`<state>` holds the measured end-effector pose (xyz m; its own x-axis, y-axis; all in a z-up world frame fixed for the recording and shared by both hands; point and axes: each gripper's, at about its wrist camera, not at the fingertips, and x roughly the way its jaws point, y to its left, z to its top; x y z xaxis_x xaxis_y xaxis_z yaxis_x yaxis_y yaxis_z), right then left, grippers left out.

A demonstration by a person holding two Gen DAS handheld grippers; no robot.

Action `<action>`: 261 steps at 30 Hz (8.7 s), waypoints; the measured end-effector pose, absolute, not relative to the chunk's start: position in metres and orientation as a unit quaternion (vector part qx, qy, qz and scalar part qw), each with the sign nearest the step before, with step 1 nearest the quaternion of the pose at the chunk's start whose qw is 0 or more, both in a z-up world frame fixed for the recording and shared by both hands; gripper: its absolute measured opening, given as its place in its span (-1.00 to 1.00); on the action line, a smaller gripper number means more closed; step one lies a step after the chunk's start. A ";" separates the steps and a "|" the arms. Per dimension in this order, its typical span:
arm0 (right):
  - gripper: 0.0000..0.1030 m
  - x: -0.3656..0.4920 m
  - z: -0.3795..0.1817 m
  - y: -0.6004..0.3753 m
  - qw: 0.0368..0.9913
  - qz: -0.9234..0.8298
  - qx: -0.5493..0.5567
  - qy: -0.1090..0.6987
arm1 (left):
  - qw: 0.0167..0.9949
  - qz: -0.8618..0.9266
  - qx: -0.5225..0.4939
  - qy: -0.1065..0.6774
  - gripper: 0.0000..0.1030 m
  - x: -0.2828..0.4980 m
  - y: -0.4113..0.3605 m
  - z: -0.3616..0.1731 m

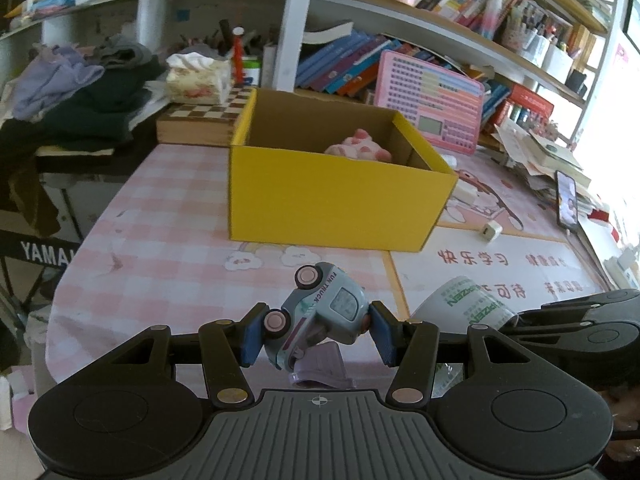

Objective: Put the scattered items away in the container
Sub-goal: 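Carry the tape roll and toy car over the yellow box with both tools, then open both tools to drop the tape roll and toy car into the box, then withdraw both open tools from the box toward the white chargers, then grasp the white power bank with the right tool while the left tool grasps a white charger plug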

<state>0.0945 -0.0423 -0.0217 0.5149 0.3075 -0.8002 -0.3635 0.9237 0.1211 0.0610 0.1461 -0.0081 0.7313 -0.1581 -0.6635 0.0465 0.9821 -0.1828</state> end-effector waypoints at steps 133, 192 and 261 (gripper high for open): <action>0.71 0.071 0.000 -0.082 0.914 0.119 -0.057 0.384 | 0.929 -0.034 0.010 0.369 0.93 0.063 0.117 0.001; 0.65 0.160 -0.019 -0.301 0.904 0.036 -0.026 0.424 | 0.869 -0.188 0.033 0.456 0.92 0.179 -0.116 -0.045; -0.07 0.411 -0.091 -0.240 0.888 0.216 -0.081 0.398 | 0.858 -0.026 -0.109 0.502 -0.32 0.293 -0.123 -0.059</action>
